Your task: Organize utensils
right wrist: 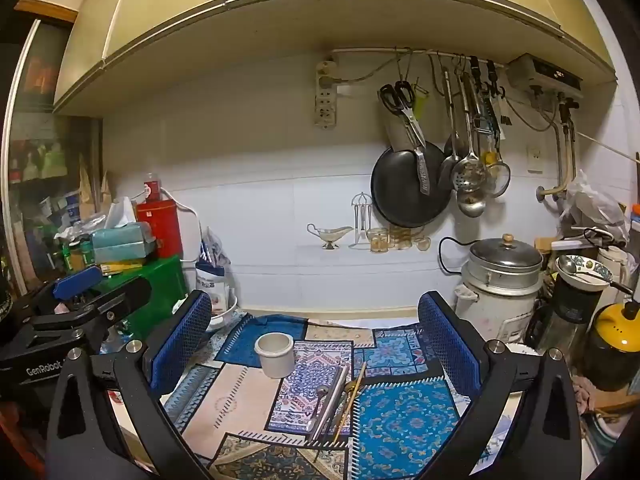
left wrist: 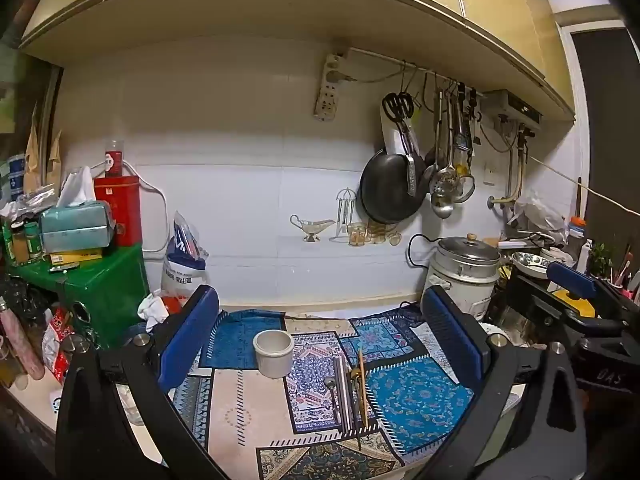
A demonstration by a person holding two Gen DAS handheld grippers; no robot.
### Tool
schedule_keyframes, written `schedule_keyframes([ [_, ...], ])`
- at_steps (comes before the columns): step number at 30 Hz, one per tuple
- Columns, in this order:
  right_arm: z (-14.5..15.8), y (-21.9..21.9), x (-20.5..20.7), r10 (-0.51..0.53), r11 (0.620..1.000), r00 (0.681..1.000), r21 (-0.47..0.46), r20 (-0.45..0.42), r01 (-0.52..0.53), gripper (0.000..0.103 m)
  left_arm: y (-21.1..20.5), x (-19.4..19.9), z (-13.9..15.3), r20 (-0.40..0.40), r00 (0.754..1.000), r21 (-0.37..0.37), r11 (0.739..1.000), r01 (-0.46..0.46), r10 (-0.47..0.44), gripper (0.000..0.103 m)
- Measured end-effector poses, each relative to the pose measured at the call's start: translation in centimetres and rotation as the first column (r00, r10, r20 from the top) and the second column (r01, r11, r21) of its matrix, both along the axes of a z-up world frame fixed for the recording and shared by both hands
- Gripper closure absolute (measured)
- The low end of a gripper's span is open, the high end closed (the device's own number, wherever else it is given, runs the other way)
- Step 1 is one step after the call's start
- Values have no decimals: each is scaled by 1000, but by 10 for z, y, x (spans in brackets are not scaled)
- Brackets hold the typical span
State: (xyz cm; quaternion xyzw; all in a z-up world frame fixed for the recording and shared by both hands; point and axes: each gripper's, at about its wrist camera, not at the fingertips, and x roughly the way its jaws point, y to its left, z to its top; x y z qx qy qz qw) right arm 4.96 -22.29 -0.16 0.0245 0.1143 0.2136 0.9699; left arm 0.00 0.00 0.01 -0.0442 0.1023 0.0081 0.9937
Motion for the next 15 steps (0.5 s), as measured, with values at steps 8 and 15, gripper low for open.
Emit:
schedule_keyframes([
  [8,-1,3,1,1,1000,1000,-3,-4,-1,0,-4,-1,2,3,1000,12,1000,4,-4,1],
  [15,-5,6,3,3,1000,1000,-2,-6,-3,0,0,4,-1,-13,1000,0,1000,6,-5,1],
])
